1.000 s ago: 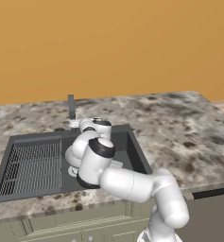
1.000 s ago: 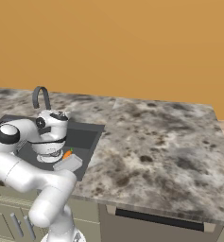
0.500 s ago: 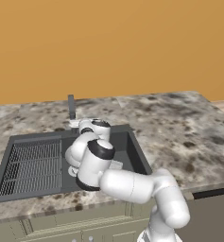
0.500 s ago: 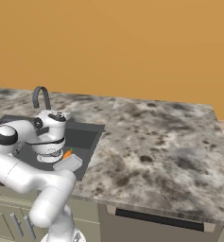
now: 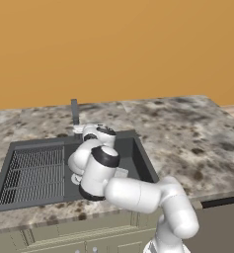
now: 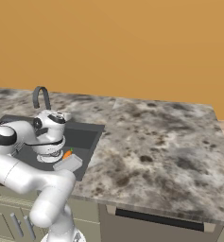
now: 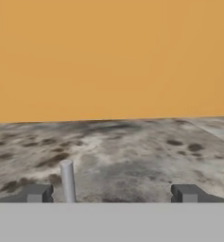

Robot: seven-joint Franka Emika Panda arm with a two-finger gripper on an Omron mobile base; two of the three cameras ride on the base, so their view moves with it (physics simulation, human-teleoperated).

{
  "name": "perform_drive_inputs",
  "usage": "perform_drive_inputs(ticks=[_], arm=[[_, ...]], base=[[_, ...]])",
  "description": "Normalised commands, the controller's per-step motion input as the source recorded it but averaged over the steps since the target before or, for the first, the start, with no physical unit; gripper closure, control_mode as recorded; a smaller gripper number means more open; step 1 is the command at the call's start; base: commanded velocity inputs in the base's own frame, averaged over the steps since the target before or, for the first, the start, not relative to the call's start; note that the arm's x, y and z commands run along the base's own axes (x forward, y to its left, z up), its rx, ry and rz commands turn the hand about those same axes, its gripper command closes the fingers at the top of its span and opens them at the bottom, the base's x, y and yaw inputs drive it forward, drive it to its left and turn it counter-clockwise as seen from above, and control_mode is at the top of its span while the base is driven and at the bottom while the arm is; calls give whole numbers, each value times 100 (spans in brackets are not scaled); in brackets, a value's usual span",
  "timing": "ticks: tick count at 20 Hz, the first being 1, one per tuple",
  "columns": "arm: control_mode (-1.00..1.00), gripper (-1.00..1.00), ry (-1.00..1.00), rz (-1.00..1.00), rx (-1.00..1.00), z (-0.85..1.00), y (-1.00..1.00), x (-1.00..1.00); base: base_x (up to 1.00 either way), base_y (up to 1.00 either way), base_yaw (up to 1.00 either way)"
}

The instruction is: Pick the tupperware and colander and place them in the sink. Then turn on the water.

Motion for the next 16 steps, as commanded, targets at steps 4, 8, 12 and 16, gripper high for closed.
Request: perform_drive_inputs(ticks=[4,8,12,16], arm=[[-100,-100,0,0,0,0,-13,4],[-100,-100,0,0,0,0,0,1],[-100,-100,0,0,0,0,0,2],[-100,-100,0,0,0,0,4,11]], base=[[0,0,0],[0,0,0],[0,0,0],[0,0,0]])
